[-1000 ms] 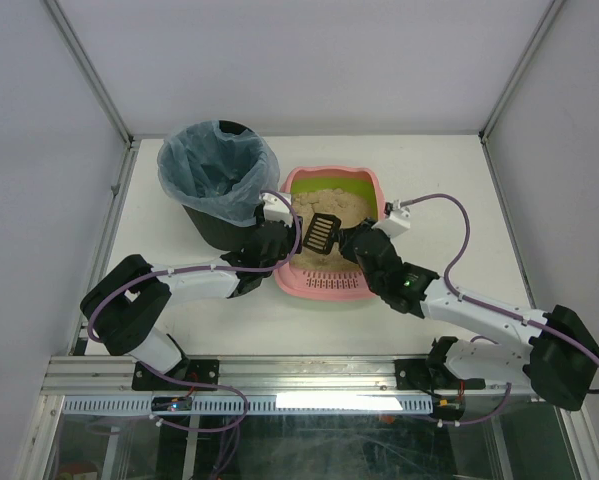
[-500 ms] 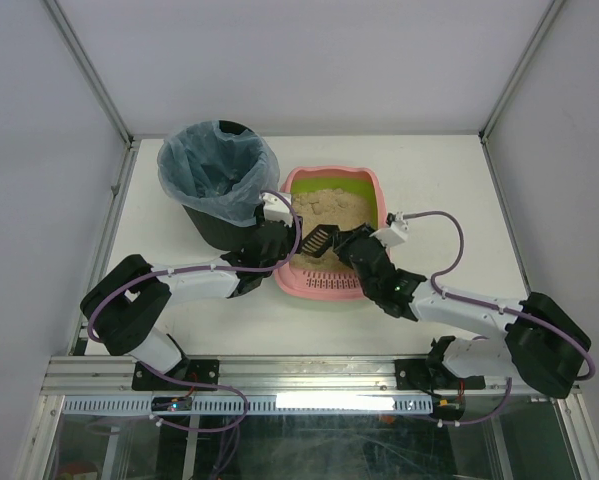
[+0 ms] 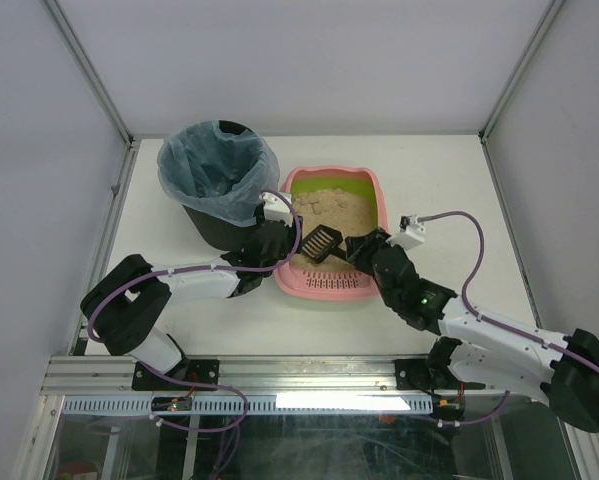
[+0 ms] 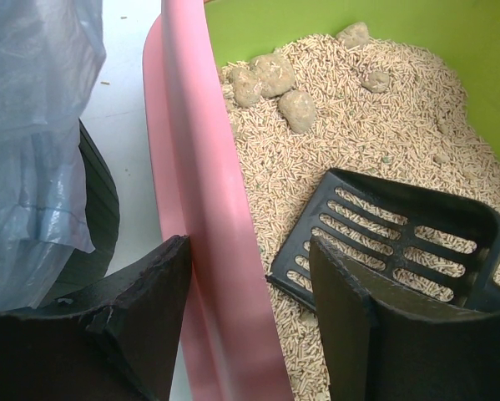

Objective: Clean the litter box

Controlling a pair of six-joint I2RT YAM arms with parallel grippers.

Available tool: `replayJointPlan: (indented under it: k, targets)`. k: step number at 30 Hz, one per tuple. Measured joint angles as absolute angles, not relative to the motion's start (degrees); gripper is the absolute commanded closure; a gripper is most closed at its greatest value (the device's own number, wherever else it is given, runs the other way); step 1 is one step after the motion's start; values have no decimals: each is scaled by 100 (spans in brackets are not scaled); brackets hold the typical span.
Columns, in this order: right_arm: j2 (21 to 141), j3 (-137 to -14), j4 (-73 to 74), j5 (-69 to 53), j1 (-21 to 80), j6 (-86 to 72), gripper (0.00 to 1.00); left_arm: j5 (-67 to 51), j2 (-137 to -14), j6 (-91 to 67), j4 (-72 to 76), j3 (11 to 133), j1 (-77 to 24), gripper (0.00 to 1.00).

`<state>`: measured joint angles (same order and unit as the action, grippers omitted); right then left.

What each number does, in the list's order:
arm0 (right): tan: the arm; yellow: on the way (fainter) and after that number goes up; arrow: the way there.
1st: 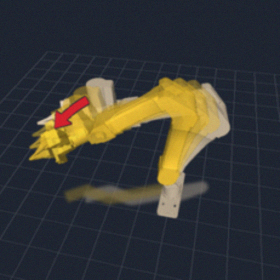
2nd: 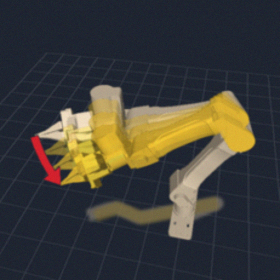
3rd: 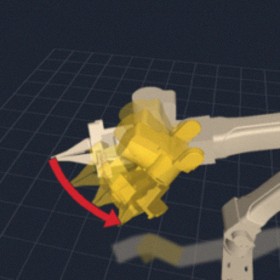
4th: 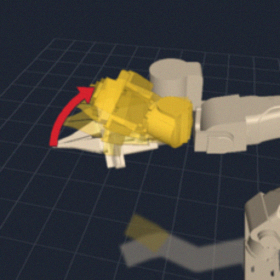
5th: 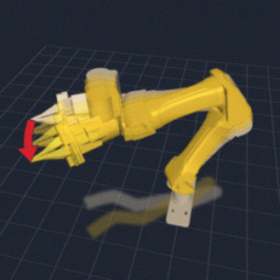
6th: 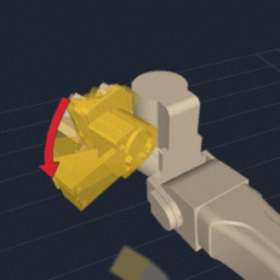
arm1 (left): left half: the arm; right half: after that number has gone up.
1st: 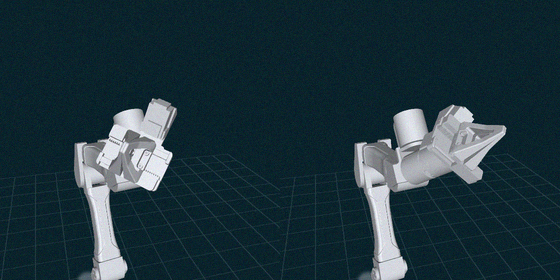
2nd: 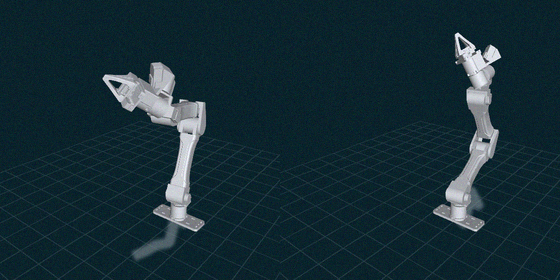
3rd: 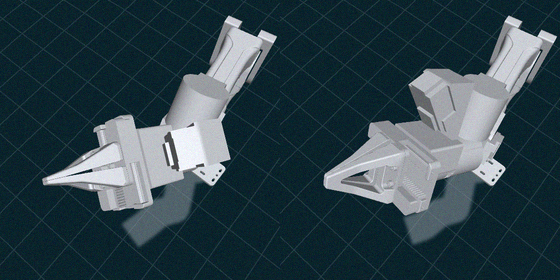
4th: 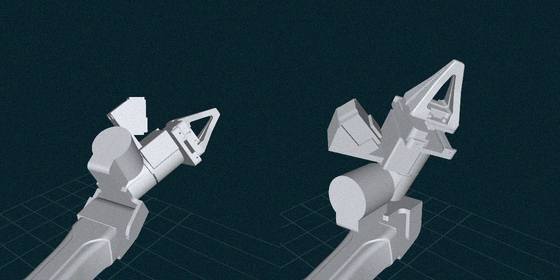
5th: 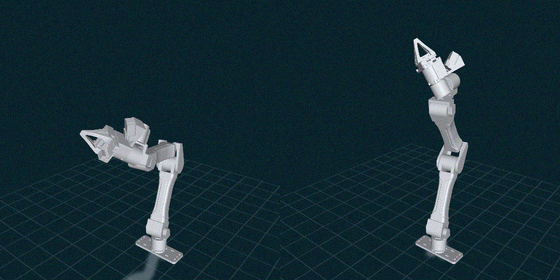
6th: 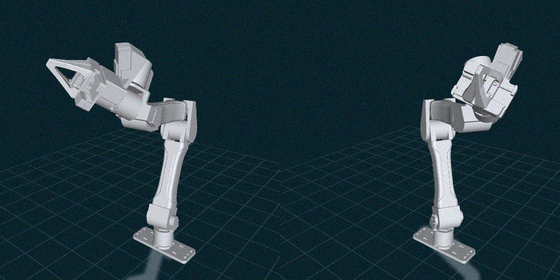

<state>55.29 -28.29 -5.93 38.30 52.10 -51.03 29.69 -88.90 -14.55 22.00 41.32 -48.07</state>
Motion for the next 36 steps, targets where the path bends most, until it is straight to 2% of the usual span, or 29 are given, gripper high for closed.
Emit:
replayJointPlan:
  k: [9, 15, 17, 19, 21, 28, 36]
  targets:
    - [4274, -2209, 174, 3079, 5297, -4989, 57, 2969, -8890, -1455, 2193, 4134, -4807, 42]
    - [3282, -2209, 1212, 3179, 5315, -4727, 53, 2971, -8890, -1452, 2191, 4134, -4807, 41]
    - [3046, -2322, 1588, 3363, 5315, -4584, 49, 2982, -8890, -1452, 2189, 4134, -4807, 38]
    - [2908, -2508, 1894, 3522, 5312, -4399, 47, 2985, -8890, -1452, 2191, 4134, -4818, 26]
    - [2936, -2792, 2191, 3581, 5312, -4130, 47, 2971, -8886, -1452, 2193, 4134, -4864, 21]
    - [3138, -3483, 3133, 3546, 5312, -3715, 46, 2783, -8532, -1455, 1966, 4147, -4882, 18]
    - [2460, -3481, 3507, 3328, 5312, -3522, 46, 1918, -7688, -1527, 1236, 4469, -4882, 15]
